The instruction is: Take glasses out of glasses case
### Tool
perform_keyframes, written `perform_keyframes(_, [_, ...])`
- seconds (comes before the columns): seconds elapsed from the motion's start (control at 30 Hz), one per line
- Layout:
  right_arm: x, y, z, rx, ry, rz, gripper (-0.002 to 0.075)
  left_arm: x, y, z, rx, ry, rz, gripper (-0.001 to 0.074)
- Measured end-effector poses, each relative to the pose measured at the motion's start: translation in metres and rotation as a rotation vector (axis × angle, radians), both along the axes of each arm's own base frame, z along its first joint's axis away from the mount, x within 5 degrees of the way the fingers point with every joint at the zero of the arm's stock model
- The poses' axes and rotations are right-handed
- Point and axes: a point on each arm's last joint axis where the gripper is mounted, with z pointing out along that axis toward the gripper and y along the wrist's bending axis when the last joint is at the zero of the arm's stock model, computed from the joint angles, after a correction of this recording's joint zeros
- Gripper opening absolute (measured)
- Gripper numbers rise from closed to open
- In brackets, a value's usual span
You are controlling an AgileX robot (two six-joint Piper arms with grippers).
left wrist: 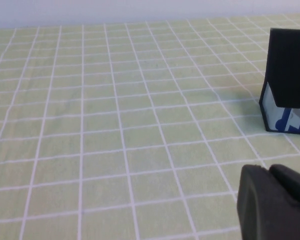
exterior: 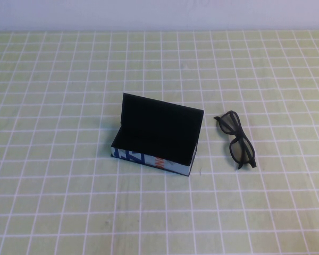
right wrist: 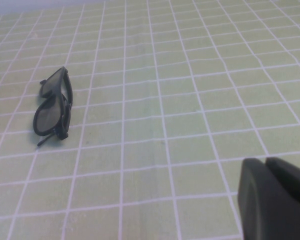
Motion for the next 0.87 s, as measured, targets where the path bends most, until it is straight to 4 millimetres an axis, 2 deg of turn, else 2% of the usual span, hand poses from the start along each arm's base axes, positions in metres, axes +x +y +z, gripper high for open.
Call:
perform_keyframes(0.2, [0.000, 0.000, 0.000, 0.000, 0.003, 0.000, -0.0018, -0.015, 0.007, -0.011, -0.006, 0.078, 0.048, -0.0004])
perform_keyframes(0.87, [0.000, 0.000, 0.000, 0.000, -0.001, 0.000, -0.0018, -0.016, 0.009, -0.012, 0.034, 0.075, 0.066, -0.0004])
